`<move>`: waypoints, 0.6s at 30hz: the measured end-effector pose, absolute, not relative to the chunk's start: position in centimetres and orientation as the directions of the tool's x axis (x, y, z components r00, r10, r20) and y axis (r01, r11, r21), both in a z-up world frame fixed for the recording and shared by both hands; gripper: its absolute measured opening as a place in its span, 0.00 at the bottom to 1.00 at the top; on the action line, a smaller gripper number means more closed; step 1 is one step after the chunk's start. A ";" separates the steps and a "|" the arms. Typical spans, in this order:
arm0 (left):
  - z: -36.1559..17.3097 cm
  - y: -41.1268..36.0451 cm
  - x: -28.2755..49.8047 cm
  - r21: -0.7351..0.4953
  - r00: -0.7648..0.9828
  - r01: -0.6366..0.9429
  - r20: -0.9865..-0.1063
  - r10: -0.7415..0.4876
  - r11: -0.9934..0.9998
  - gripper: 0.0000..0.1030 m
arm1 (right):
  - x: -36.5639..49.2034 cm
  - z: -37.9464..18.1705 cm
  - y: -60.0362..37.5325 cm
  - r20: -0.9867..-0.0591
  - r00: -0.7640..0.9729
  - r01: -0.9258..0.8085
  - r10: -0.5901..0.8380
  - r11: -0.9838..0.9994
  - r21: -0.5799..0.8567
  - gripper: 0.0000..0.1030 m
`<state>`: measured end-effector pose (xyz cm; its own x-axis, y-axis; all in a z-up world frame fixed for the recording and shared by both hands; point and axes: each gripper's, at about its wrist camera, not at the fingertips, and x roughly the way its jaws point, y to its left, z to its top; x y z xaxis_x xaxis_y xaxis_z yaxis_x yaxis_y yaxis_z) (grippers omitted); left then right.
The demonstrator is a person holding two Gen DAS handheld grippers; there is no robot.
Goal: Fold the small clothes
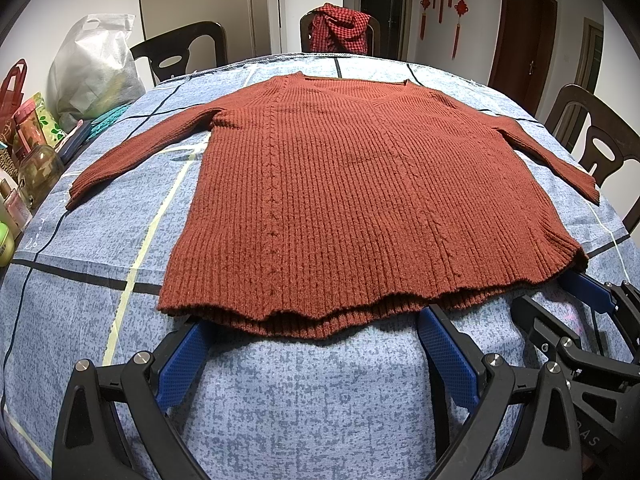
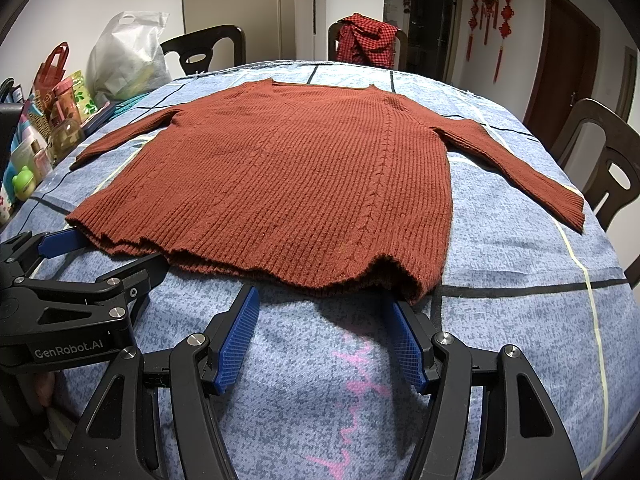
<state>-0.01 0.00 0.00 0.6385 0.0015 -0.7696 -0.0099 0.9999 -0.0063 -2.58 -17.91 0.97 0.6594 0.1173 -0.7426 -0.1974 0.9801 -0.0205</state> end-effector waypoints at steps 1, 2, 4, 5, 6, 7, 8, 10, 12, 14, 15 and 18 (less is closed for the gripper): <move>0.0 0.0 0.0 -0.007 0.639 -0.010 -0.769 0.001 1.000 0.99 | -2.6 1.0 -17.9 -0.743 0.659 -0.197 0.117 0.980 -0.021 0.62; 0.0 0.0 0.0 -0.007 0.639 -0.010 -0.769 0.001 1.000 0.99 | -2.6 1.0 -17.9 -0.743 0.659 -0.198 0.118 0.980 -0.020 0.62; 0.0 0.0 0.0 -0.006 0.639 -0.010 -0.769 0.002 1.000 0.99 | -2.6 1.0 -17.9 -0.743 0.659 -0.197 0.117 0.980 -0.021 0.62; 0.0 0.0 0.0 -0.006 0.639 -0.010 -0.769 0.002 1.000 0.99 | -2.6 1.0 -17.9 -0.743 0.659 -0.198 0.117 0.980 -0.021 0.62; 0.0 0.0 0.0 -0.006 0.639 -0.010 -0.769 0.001 1.000 0.99 | -2.6 1.0 -17.9 -0.743 0.659 -0.198 0.118 0.980 -0.020 0.62; 0.0 0.0 0.0 -0.006 0.639 -0.010 -0.769 0.002 1.000 0.99 | -2.6 1.0 -17.9 -0.743 0.659 -0.198 0.119 0.980 -0.019 0.62; 0.0 0.0 0.0 -0.005 0.639 -0.011 -0.769 0.003 1.000 0.99 | -2.6 0.9 -17.9 -0.743 0.659 -0.198 0.118 0.980 -0.019 0.62; 0.0 0.0 0.0 -0.005 0.639 -0.011 -0.769 0.003 1.000 0.99 | -2.7 0.9 -17.8 -0.744 0.658 -0.201 0.118 0.979 -0.023 0.62; 0.0 -0.1 0.0 -0.004 0.640 -0.010 -0.768 0.003 1.000 0.99 | -2.7 0.9 -17.8 -0.746 0.655 -0.208 0.119 0.978 -0.027 0.62; 0.1 -0.1 -0.2 -0.008 0.639 -0.004 -0.769 -0.003 1.000 0.98 | -2.8 1.0 -17.9 -0.752 0.647 -0.216 0.125 0.976 -0.024 0.62; 0.0 -0.2 -0.2 -0.009 0.638 0.000 -0.770 -0.007 1.000 0.98 | -2.7 1.2 -17.9 -0.755 0.643 -0.219 0.126 0.975 -0.023 0.62; 0.2 0.0 -0.1 -0.016 0.622 0.051 -0.782 -0.045 0.999 0.98 | -2.3 1.5 -18.0 -0.770 0.622 -0.249 0.143 0.968 -0.021 0.62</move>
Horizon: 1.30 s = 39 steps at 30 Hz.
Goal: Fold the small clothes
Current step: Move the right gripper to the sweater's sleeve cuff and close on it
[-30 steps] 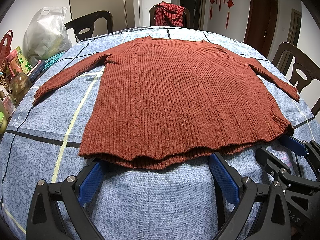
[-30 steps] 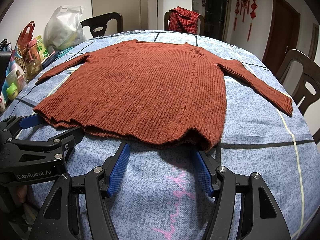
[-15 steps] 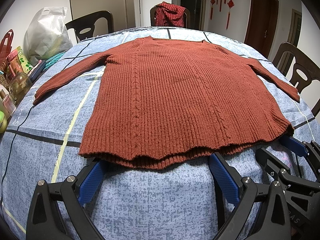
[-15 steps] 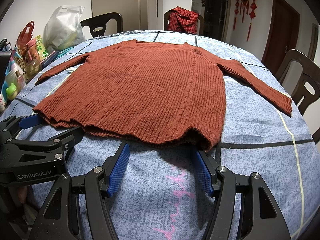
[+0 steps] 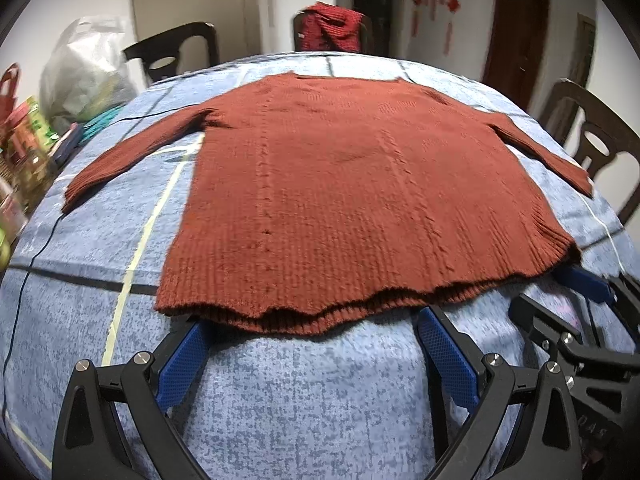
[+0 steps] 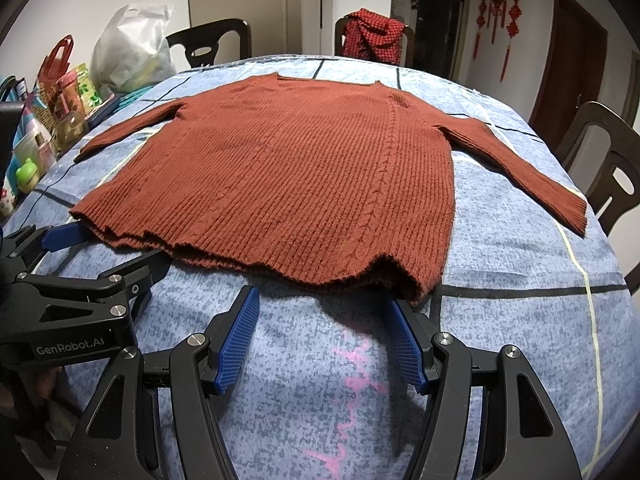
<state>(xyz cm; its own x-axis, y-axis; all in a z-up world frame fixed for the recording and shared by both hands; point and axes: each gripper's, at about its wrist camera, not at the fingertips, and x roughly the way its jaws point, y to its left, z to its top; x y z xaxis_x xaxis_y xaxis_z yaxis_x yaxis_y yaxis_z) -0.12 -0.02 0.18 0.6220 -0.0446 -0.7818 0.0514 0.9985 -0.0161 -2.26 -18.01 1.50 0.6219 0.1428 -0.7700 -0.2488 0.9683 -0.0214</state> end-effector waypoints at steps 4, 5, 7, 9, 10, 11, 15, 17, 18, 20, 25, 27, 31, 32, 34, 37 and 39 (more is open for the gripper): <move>0.6 0.3 -0.3 -0.068 0.595 0.142 -0.792 -0.140 0.988 0.98 | -2.7 2.6 -17.8 -0.761 0.624 -0.296 0.176 0.955 -0.022 0.62; 0.8 0.7 -0.3 -0.088 0.595 0.137 -0.789 -0.153 0.987 0.98 | -2.8 3.2 -17.6 -0.750 0.636 -0.311 0.183 0.950 -0.032 0.62; 1.4 1.7 -0.2 -0.112 0.606 0.105 -0.780 -0.153 0.988 0.98 | -2.7 4.0 -17.3 -0.732 0.655 -0.330 0.190 0.943 -0.050 0.62; 2.0 2.9 -0.1 -0.141 0.618 0.074 -0.771 -0.156 0.987 0.98 | -2.3 5.0 -16.7 -0.708 0.676 -0.350 0.204 0.934 -0.065 0.62; 2.4 3.7 0.0 -0.159 0.625 0.052 -0.765 -0.156 0.986 0.98 | -2.1 5.3 -16.5 -0.704 0.680 -0.355 0.204 0.932 -0.072 0.62; 2.7 4.3 0.1 -0.166 0.631 0.038 -0.761 -0.153 0.985 0.98 | -1.7 5.6 -16.1 -0.700 0.685 -0.362 0.202 0.928 -0.085 0.62; 4.2 7.0 -0.1 -0.148 0.675 -0.029 -0.732 -0.090 0.988 0.98 | -0.2 6.9 -14.4 -0.662 0.715 -0.406 0.224 0.904 -0.132 0.62; 4.7 8.7 -0.3 -0.145 0.691 -0.069 -0.721 -0.058 0.987 0.98 | 0.7 7.3 -13.5 -0.654 0.718 -0.425 0.239 0.894 -0.140 0.62; 4.9 9.6 -0.3 -0.147 0.698 -0.095 -0.715 -0.040 0.985 0.98 | 1.4 7.5 -12.9 -0.650 0.714 -0.446 0.262 0.885 -0.133 0.62; 5.2 11.5 -0.2 -0.154 0.700 -0.155 -0.714 -0.002 0.976 0.98 | 2.3 7.6 -11.9 -0.652 0.700 -0.474 0.291 0.873 -0.119 0.62; 5.8 16.7 -1.0 -0.185 0.718 -0.265 -0.693 0.066 0.946 0.98 | 5.0 7.4 -7.9 -0.652 0.666 -0.567 0.364 0.814 -0.124 0.62; 5.8 18.1 -1.0 -0.187 0.721 -0.298 -0.686 0.092 0.936 0.98 | 5.5 7.3 -6.0 -0.647 0.655 -0.608 0.390 0.781 -0.144 0.62; 5.9 21.2 -1.5 -0.187 0.716 -0.357 -0.684 0.139 0.915 0.98 | 6.5 6.9 -1.8 -0.650 0.628 -0.678 0.429 0.712 -0.185 0.62; 5.9 21.8 -1.8 -0.186 0.716 -0.369 -0.682 0.151 0.911 0.98 | 6.8 6.7 -1.0 -0.658 0.610 -0.696 0.442 0.696 -0.178 0.62; 5.9 23.2 -2.0 -0.162 0.707 -0.408 -0.678 0.199 0.898 0.98 | 7.4 6.3 0.9 -0.674 0.571 -0.736 0.469 0.656 -0.166 0.62; 5.7 24.6 -2.1 -0.166 0.697 -0.438 -0.683 0.217 0.884 0.98 | 8.2 5.7 3.5 -0.695 0.530 -0.773 0.486 0.614 -0.161 0.62; 5.3 25.4 -2.0 -0.192 0.691 -0.446 -0.695 0.200 0.874 0.98 | 9.1 5.2 5.4 -0.721 0.487 -0.796 0.493 0.591 -0.133 0.62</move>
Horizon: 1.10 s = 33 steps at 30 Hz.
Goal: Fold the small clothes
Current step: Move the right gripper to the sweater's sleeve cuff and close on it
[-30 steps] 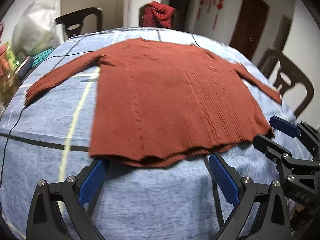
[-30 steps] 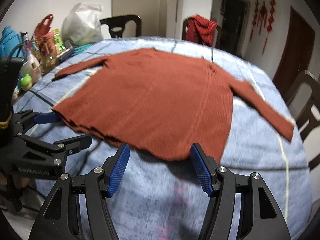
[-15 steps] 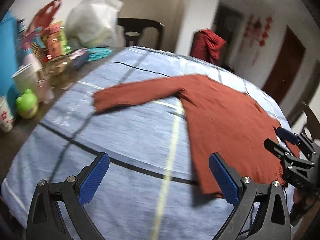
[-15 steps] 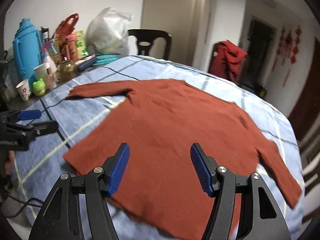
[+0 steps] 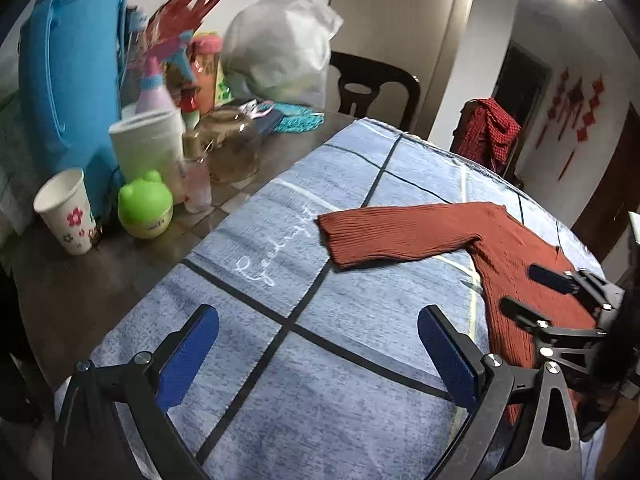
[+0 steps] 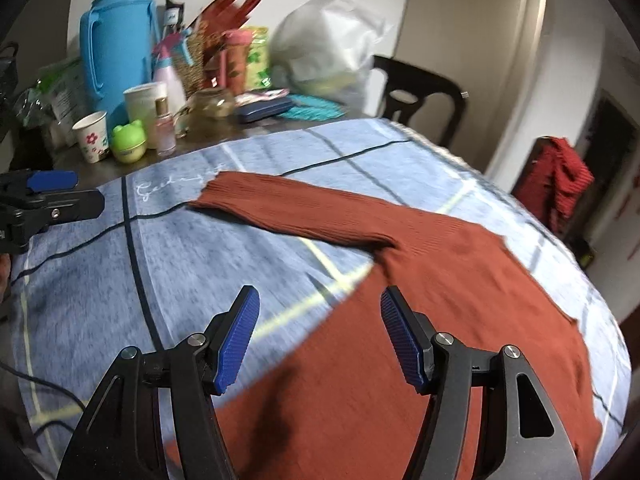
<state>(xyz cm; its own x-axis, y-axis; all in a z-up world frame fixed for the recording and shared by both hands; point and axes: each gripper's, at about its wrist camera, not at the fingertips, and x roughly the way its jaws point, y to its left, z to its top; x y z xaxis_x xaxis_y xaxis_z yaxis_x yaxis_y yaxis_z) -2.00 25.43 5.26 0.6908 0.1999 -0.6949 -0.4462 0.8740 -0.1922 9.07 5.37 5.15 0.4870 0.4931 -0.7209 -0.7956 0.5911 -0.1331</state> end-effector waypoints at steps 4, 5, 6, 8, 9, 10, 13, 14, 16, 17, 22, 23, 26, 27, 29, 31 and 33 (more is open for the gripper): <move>4.1 26.7 -1.7 -0.230 0.680 -0.451 -0.715 0.165 0.863 0.98 | 10.1 4.2 8.9 -0.744 0.455 -0.828 0.489 0.539 -0.152 0.62; 4.0 26.8 -1.7 -0.238 0.680 -0.446 -0.717 0.154 0.863 0.98 | 10.1 4.0 9.5 -0.746 0.454 -0.834 0.487 0.528 -0.163 0.62; 3.7 27.0 -1.7 -0.246 0.679 -0.445 -0.719 0.145 0.861 0.98 | 10.1 3.8 10.3 -0.749 0.452 -0.841 0.483 0.512 -0.178 0.62; 3.5 27.3 -1.8 -0.236 0.672 -0.451 -0.724 0.153 0.861 0.98 | 10.3 3.3 11.8 -0.757 0.446 -0.853 0.477 0.483 -0.198 0.62; 3.4 27.5 -1.8 -0.231 0.670 -0.455 -0.725 0.160 0.860 0.98 | 10.3 2.9 12.7 -0.764 0.434 -0.863 0.477 0.462 -0.202 0.62; 3.3 27.7 -1.9 -0.229 0.668 -0.458 -0.726 0.163 0.859 0.98 | 10.3 2.6 13.3 -0.770 0.423 -0.871 0.478 0.448 -0.201 0.62; 2.7 28.4 -1.8 -0.235 0.655 -0.468 -0.739 0.156 0.852 0.98 | 10.6 1.8 14.8 -0.789 0.400 -0.885 0.466 0.422 -0.199 0.62; 2.4 28.6 -1.8 -0.245 0.655 -0.470 -0.740 0.149 0.848 0.98 | 10.7 1.6 15.3 -0.791 0.397 -0.887 0.466 0.415 -0.201 0.62; 1.9 29.0 -1.6 -0.265 0.650 -0.472 -0.749 0.129 0.841 0.98 | 10.7 1.2 16.1 -0.791 0.397 -0.891 0.464 0.403 -0.211 0.62; 1.7 29.2 -1.5 -0.270 0.647 -0.474 -0.752 0.124 0.838 0.98 | 10.7 1.1 16.5 -0.791 0.398 -0.892 0.464 0.399 -0.215 0.62; 1.1 29.1 -1.3 -0.278 0.645 -0.459 -0.757 0.102 0.844 0.98 | 10.5 0.8 18.0 -0.781 0.404 -0.898 0.476 0.368 -0.240 0.61; 1.1 29.1 -1.3 -0.274 0.644 -0.457 -0.758 0.102 0.846 0.98 | 10.5 0.8 18.3 -0.776 0.409 -0.898 0.480 0.364 -0.248 0.61; 0.8 29.0 -1.1 -0.267 0.639 -0.455 -0.762 0.103 0.850 0.98 | 10.6 0.8 18.8 -0.775 0.396 -0.905 0.493 0.354 -0.238 0.55; 0.7 29.0 -1.0 -0.268 0.636 -0.456 -0.765 0.101 0.849 0.98 | 10.5 0.8 19.0 -0.775 0.394 -0.907 0.494 0.347 -0.240 0.53; 0.4 28.9 -1.0 -0.267 0.632 -0.458 -0.768 0.100 0.848 0.98 | 10.1 0.8 19.2 -0.775 0.397 -0.907 0.491 0.339 -0.250 0.49; 0.4 28.9 -1.0 -0.261 0.631 -0.460 -0.768 0.106 0.849 0.98 | 9.9 0.9 19.4 -0.779 0.390 -0.912 0.491 0.325 -0.251 0.42; 0.3 28.9 -1.0 -0.255 0.628 -0.462 -0.770 0.111 0.849 0.98 | 9.7 0.9 19.6 -0.781 0.385 -0.914 0.491 0.318 -0.251 0.38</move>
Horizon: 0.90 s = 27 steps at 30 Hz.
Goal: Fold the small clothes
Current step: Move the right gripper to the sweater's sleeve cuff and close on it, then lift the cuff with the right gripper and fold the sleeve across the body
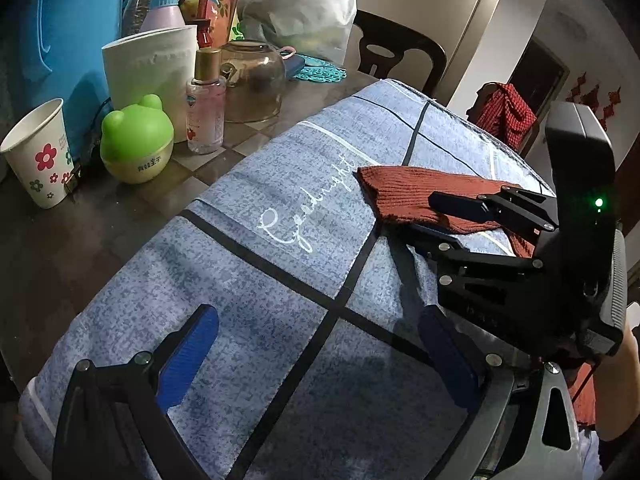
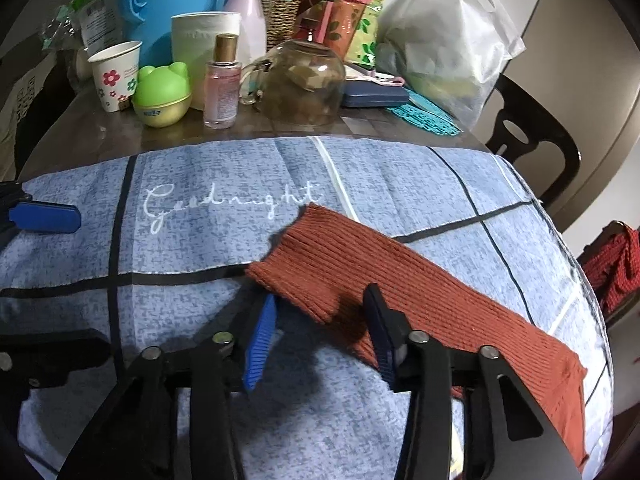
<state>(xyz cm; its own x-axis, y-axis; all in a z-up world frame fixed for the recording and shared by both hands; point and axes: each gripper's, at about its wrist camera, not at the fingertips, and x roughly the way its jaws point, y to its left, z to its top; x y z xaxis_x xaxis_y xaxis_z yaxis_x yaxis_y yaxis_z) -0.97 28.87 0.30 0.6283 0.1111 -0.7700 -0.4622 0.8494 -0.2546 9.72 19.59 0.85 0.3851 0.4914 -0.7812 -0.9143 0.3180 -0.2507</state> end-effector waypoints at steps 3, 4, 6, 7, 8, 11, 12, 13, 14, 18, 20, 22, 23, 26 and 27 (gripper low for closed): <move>0.2 28.8 -0.9 -0.247 0.626 -0.467 -0.770 0.121 0.849 0.98 | 9.3 0.8 19.8 -0.782 0.384 -0.916 0.492 0.309 -0.256 0.31; 0.2 28.8 -1.0 -0.248 0.629 -0.469 -0.768 0.123 0.847 0.98 | 9.2 0.8 19.8 -0.782 0.384 -0.916 0.491 0.306 -0.258 0.28; 0.1 28.8 -1.0 -0.251 0.630 -0.471 -0.767 0.123 0.846 0.98 | 8.9 0.7 19.9 -0.779 0.388 -0.916 0.491 0.299 -0.268 0.23; 0.1 28.8 -1.0 -0.253 0.630 -0.470 -0.767 0.121 0.846 0.98 | 8.7 0.7 19.9 -0.778 0.391 -0.916 0.492 0.295 -0.273 0.21; 0.1 28.8 -1.0 -0.252 0.629 -0.470 -0.768 0.120 0.846 0.98 | 8.7 0.6 20.0 -0.778 0.391 -0.915 0.492 0.294 -0.275 0.20; 0.0 28.4 -0.8 -0.215 0.616 -0.460 -0.776 0.136 0.861 0.98 | 9.0 0.6 20.1 -0.780 0.400 -0.910 0.482 0.311 -0.274 0.10; 0.0 28.1 -0.6 -0.191 0.608 -0.455 -0.780 0.146 0.870 0.98 | 9.0 0.6 20.1 -0.779 0.403 -0.908 0.480 0.316 -0.275 0.07; 0.0 27.9 -0.5 -0.176 0.601 -0.454 -0.784 0.154 0.874 0.98 | 9.3 0.6 20.0 -0.779 0.401 -0.908 0.483 0.323 -0.267 0.07; -0.1 27.8 -0.3 -0.164 0.594 -0.454 -0.788 0.160 0.876 0.98 | 9.6 0.7 19.8 -0.780 0.393 -0.908 0.487 0.337 -0.247 0.06; 0.4 28.3 0.1 -0.240 0.608 -0.451 -0.788 0.099 0.860 0.98 | 10.6 1.5 19.0 -0.769 0.391 -0.899 0.506 0.388 -0.202 0.06; 0.7 28.6 0.5 -0.298 0.620 -0.446 -0.783 0.051 0.844 0.98 | 11.2 2.0 18.4 -0.762 0.394 -0.892 0.515 0.414 -0.181 0.06; 0.9 28.6 1.1 -0.329 0.630 -0.434 -0.776 0.022 0.839 0.98 | 12.0 2.7 17.5 -0.755 0.390 -0.883 0.527 0.447 -0.144 0.06; 1.1 28.4 1.4 -0.330 0.633 -0.428 -0.774 0.019 0.841 0.98 | 12.6 3.1 16.9 -0.749 0.391 -0.875 0.535 0.470 -0.121 0.06; 1.5 27.6 2.2 -0.333 0.652 -0.394 -0.759 0.004 0.857 0.98 | 14.1 4.1 15.2 -0.733 0.403 -0.844 0.549 0.532 -0.066 0.06; 1.7 27.3 2.6 -0.331 0.655 -0.386 -0.756 0.003 0.861 0.98 | 14.8 4.5 14.5 -0.726 0.413 -0.830 0.550 0.555 -0.053 0.06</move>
<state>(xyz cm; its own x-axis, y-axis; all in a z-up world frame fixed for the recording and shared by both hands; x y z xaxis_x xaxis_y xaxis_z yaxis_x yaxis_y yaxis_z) 2.62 27.26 1.70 0.6548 0.0029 -0.7558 -0.3865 0.8607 -0.3315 14.76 14.53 4.45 0.4133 0.5497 -0.7259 -0.8304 0.5547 -0.0528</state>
